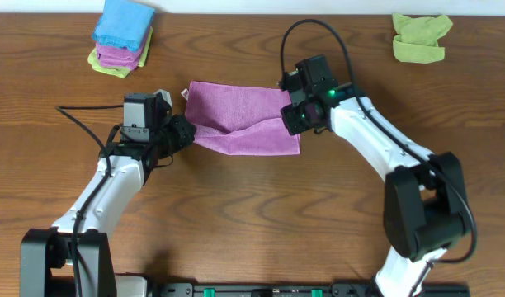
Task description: Fold the cloth
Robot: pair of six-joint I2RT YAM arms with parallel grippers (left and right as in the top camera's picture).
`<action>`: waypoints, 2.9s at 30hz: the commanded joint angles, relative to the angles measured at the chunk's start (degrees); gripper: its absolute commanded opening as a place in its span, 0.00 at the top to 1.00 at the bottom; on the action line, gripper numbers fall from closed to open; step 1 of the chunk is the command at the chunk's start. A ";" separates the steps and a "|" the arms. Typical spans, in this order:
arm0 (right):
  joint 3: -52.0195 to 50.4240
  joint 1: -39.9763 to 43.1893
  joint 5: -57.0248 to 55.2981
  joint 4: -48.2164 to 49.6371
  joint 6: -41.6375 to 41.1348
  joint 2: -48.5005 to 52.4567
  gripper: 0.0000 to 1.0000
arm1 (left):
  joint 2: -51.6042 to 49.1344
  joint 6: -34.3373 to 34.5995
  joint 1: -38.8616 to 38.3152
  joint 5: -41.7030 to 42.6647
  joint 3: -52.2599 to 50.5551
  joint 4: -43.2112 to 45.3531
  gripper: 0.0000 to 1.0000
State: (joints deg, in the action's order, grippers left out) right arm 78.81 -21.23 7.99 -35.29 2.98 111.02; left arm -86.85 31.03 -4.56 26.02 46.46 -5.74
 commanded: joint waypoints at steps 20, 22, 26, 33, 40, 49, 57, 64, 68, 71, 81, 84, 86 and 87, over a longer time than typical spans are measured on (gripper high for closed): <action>1.03 0.72 -1.66 7.19 15.50 6.03 0.62 | -0.28 -1.07 0.26 3.45 1.70 -0.50 0.94; 1.03 1.03 -0.83 6.78 15.50 6.32 0.62 | -0.28 -1.07 0.26 3.48 1.70 -0.50 0.94; 1.03 1.07 0.44 5.92 15.50 6.38 0.67 | -0.28 -1.07 0.26 3.61 1.70 -0.46 0.94; 1.09 1.18 0.39 5.70 13.70 6.34 0.99 | -0.28 -1.38 0.26 3.34 1.70 -0.46 0.94; 5.66 1.18 0.35 -0.02 12.02 6.19 0.99 | -0.31 -2.78 0.33 0.02 1.70 1.01 0.94; 10.88 1.40 -4.13 -4.57 5.62 6.21 0.99 | -2.93 -2.78 0.55 -1.55 1.73 8.63 0.94; 10.86 1.46 -5.33 -2.67 2.73 6.23 0.99 | -11.58 -4.83 0.90 -0.42 7.89 10.23 0.94; 10.86 2.69 -5.57 1.33 1.70 6.43 0.99 | -20.20 -7.15 1.29 -0.46 19.45 7.61 0.94; 10.86 4.07 -4.35 3.87 1.29 7.17 0.99 | -24.59 -8.09 1.95 -0.26 24.55 5.90 0.94; 10.88 4.72 -3.17 5.62 0.20 8.09 0.99 | -27.06 -8.15 2.27 0.83 26.82 5.77 0.94; 11.19 4.76 -0.42 11.08 -1.70 10.99 0.99 | -30.16 -8.17 3.28 0.46 28.30 7.43 0.94; 11.32 4.76 -0.42 12.92 -2.03 10.99 0.99 | -30.16 -8.15 3.72 0.55 28.44 8.48 0.94; 11.47 4.83 -0.44 13.70 -2.34 10.99 0.99 | -30.16 -8.15 3.96 0.52 28.70 8.98 0.94; 11.47 4.83 -0.44 14.10 -2.34 10.99 0.99 | -30.18 -8.17 3.98 0.52 28.83 9.33 0.94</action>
State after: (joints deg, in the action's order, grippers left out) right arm 88.99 -17.06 6.87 -21.78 2.02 121.73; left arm -116.49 23.92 -1.17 26.59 73.23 3.05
